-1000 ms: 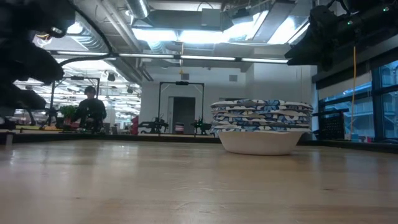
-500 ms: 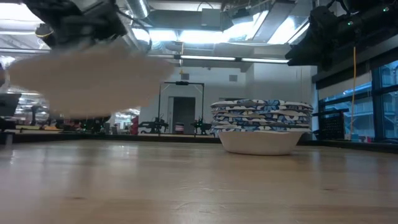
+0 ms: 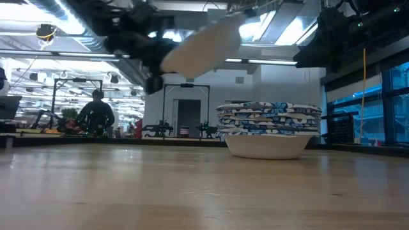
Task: Nest bowls inside each other
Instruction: Stack the white patterned bowl on the white patterned bowl
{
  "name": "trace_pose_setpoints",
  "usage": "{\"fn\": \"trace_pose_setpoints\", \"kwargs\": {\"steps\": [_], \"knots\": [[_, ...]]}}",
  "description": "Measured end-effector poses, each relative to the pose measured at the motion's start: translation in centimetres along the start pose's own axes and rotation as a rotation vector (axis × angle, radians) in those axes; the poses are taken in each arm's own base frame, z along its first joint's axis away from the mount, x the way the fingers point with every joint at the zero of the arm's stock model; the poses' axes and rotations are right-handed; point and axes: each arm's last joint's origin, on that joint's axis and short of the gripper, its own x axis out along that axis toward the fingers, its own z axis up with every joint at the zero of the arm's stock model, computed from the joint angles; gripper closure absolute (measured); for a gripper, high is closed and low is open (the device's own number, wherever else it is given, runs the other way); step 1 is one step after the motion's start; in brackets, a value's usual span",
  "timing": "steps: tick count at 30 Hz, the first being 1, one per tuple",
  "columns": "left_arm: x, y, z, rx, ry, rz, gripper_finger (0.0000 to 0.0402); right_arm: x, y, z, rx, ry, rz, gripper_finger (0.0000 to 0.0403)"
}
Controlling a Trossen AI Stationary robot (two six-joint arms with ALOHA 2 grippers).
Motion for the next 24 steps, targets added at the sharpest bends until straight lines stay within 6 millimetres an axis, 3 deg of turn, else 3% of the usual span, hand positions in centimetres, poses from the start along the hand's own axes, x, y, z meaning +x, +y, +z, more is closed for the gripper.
{"fn": "trace_pose_setpoints", "kwargs": {"steps": [4,9,19,24], "knots": [[1.9,-0.8,3.0,0.059,0.057,0.038,0.0401,0.0,0.0,0.0,0.003,0.0,0.0,0.0253],[4.7,-1.4,5.2,0.122,0.138,0.103,0.0401,0.0,0.0,0.0,0.002,0.0,0.0,0.0253],[10.0,-1.0,7.5,0.133,0.203,0.076,0.0401,0.0,0.0,0.0,0.002,0.0,0.0,0.0253],[12.2,0.1,7.5,0.112,0.247,0.063,0.0401,0.0,0.0,0.0,0.003,0.0,0.0,0.0253]]}}
